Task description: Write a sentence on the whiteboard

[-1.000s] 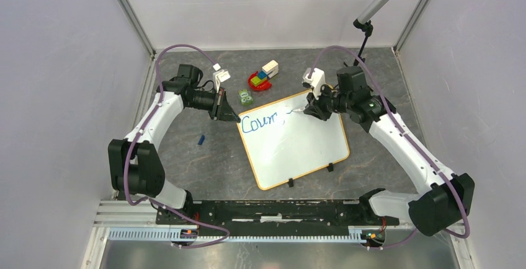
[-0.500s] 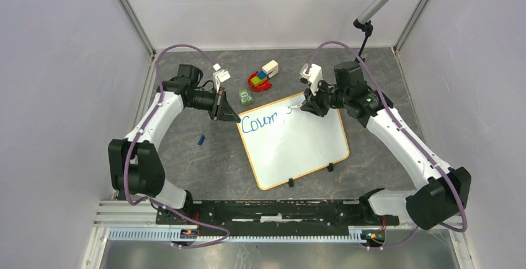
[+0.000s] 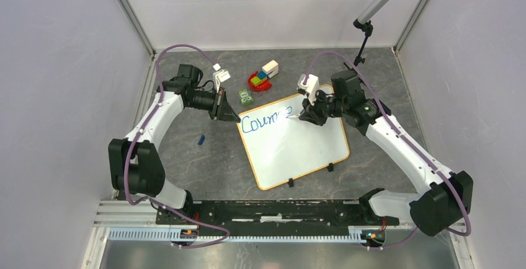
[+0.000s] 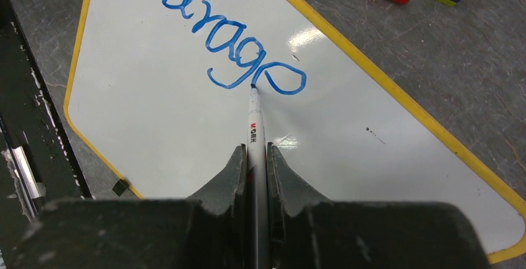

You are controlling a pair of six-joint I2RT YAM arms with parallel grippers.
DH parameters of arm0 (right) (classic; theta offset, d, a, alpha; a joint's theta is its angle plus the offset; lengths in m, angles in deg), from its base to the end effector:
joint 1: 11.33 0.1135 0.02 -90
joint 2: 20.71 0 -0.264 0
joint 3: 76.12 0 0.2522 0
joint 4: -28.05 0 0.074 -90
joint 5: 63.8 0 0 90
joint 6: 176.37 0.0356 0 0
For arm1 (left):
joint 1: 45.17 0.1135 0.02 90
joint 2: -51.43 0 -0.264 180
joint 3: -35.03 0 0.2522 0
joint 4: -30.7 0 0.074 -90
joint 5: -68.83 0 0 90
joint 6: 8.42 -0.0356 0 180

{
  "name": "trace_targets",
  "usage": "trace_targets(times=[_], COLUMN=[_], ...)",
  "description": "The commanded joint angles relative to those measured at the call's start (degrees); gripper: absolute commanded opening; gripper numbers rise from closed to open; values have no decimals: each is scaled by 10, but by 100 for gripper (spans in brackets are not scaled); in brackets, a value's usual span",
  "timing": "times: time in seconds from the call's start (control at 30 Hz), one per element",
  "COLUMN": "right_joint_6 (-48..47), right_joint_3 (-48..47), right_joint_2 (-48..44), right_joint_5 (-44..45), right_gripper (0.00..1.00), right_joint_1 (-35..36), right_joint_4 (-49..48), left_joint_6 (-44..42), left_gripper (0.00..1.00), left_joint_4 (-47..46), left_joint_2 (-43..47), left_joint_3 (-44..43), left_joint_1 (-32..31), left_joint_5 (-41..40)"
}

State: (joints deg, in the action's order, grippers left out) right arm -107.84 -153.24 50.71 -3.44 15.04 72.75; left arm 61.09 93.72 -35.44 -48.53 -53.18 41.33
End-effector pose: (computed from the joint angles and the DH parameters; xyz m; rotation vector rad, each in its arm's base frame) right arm 0.2326 0.1350 0.3227 -1.1465 1.8996 0.6268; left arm 0.2864 -0.0722 0.2797 0.8506 2.1597 -1.3366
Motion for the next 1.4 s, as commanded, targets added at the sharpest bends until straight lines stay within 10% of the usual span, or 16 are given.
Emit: trace_targets(times=[0.0, 0.93, 1.37], right_joint_6=[-17, -45, -56], right_joint_3=[10, -96, -57], right_joint_2=[-16, -7, -13], right_joint_5=[29, 24, 8], right_gripper=[0, 0, 0], right_joint_1=[-3, -31, -71], right_joint_4=[7, 91, 64], left_joint_6=[0, 4, 8], left_gripper=[2, 3, 22], left_joint_4=[1, 1, 2], left_joint_2=[-9, -6, -10], left_joint_3=[-6, -9, -11], left_joint_1=[-20, -19, -20], left_joint_5=[-2, -4, -1])
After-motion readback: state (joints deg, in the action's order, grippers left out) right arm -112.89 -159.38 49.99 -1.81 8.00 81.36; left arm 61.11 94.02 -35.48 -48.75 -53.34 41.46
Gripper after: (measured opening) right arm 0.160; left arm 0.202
